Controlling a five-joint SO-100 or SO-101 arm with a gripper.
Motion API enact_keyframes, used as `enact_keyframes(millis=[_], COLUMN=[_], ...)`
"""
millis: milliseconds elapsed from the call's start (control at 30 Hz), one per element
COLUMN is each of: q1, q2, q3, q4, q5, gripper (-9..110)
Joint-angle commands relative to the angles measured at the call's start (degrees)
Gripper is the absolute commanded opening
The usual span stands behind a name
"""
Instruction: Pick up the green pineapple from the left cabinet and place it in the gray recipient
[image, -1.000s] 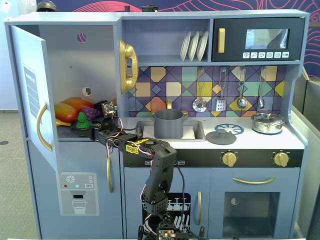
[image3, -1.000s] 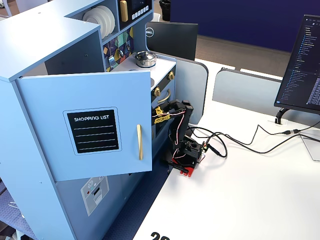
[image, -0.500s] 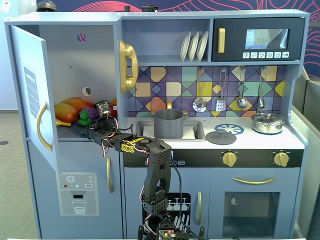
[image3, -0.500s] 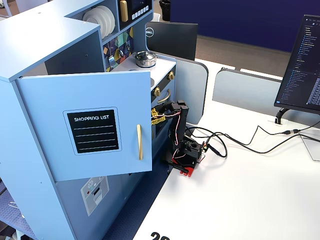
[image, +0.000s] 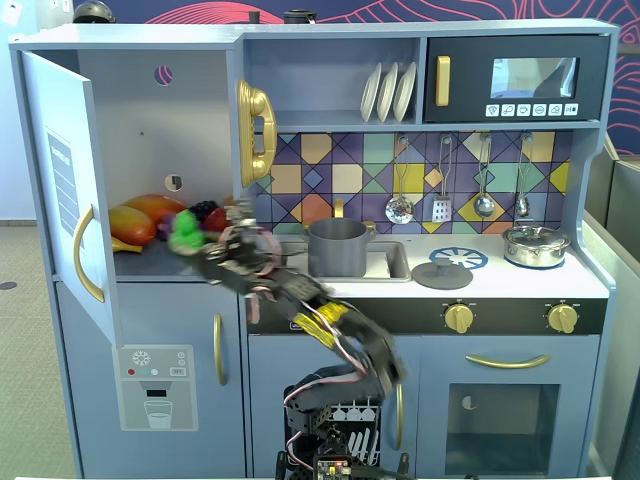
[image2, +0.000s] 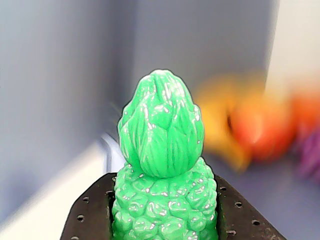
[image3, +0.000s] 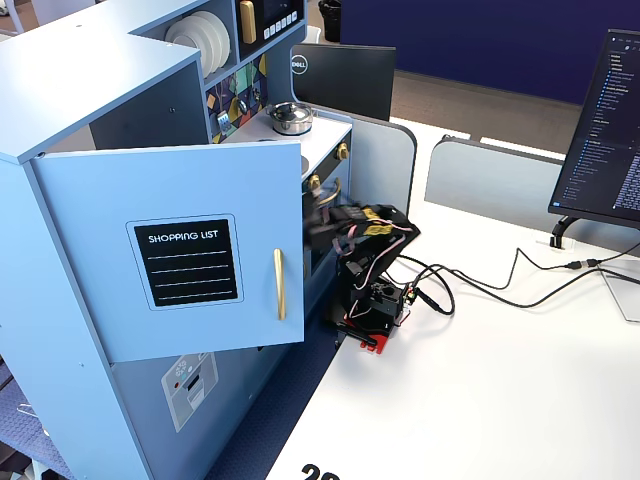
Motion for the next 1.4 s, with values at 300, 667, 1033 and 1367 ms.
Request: enact_keyframes(millis=[300, 667, 1033, 1367], q1=[36.9, 54.9, 56.1, 57.8], q2=[14.9, -1.0, -24.8, -35.4], q3=[-7.5, -17.6, -30.1, -36.6], q4=[6.4, 10.5, 12.0, 14.5], q5=[3.0, 9.5, 7.0, 14.7], gripper=[0, 0, 0, 31])
